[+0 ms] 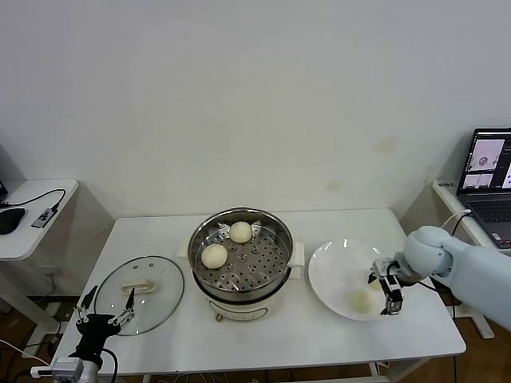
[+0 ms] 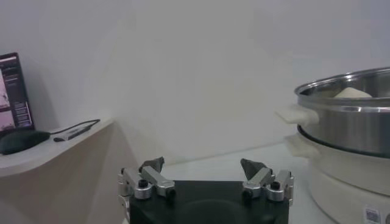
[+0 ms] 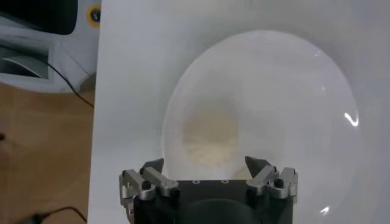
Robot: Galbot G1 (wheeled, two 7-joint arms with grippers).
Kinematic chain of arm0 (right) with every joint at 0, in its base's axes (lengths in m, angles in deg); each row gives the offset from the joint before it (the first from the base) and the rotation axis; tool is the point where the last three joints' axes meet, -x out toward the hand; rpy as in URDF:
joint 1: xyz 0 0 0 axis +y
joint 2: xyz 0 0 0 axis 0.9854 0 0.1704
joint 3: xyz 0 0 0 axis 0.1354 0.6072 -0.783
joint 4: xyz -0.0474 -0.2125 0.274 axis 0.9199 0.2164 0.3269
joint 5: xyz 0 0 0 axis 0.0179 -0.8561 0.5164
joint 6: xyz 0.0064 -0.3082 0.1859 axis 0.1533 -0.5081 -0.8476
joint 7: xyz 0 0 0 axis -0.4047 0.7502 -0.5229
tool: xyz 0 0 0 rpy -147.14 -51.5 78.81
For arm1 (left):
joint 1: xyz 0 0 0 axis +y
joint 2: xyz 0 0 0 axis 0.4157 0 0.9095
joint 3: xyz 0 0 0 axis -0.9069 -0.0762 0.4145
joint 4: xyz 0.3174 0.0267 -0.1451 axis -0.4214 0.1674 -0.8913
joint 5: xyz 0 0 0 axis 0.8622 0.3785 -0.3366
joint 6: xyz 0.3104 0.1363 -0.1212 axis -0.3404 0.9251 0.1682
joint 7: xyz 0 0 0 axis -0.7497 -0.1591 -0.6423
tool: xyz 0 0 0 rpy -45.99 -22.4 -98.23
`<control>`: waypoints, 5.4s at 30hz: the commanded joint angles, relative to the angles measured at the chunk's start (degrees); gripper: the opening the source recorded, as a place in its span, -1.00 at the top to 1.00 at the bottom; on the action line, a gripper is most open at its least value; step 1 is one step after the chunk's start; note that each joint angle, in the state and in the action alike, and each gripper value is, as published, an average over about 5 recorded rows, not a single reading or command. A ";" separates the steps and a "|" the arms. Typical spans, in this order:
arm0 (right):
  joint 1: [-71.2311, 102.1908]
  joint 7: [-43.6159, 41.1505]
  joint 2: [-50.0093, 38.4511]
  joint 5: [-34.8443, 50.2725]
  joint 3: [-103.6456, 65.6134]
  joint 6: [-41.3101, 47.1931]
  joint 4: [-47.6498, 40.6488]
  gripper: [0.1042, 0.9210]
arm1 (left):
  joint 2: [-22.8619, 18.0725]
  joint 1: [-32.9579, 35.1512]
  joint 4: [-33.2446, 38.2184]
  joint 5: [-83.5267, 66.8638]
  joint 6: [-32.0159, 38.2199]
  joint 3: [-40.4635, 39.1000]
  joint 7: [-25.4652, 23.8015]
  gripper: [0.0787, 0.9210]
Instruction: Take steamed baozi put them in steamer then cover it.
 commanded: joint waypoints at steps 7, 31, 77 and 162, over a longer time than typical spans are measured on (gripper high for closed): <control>2.89 1.76 5.10 -1.35 -1.38 0.01 -5.40 -0.76 | -0.01 -0.12 -0.24 0.08 0.30 0.26 0.10 -0.77; 0.85 0.39 4.67 0.23 -2.00 1.65 -5.44 -0.24 | -0.05 -0.29 -0.36 -0.05 0.55 0.55 0.32 -0.77; -38.60 2.44 36.87 20.53 23.65 -13.13 -3.80 -0.22 | -0.37 0.46 1.55 -0.59 0.89 2.53 0.45 -0.77; -0.57 -0.89 0.46 -4.46 -5.30 -4.04 -7.91 -0.76 | 1.38 -1.03 0.85 -0.59 0.94 2.62 0.36 -0.77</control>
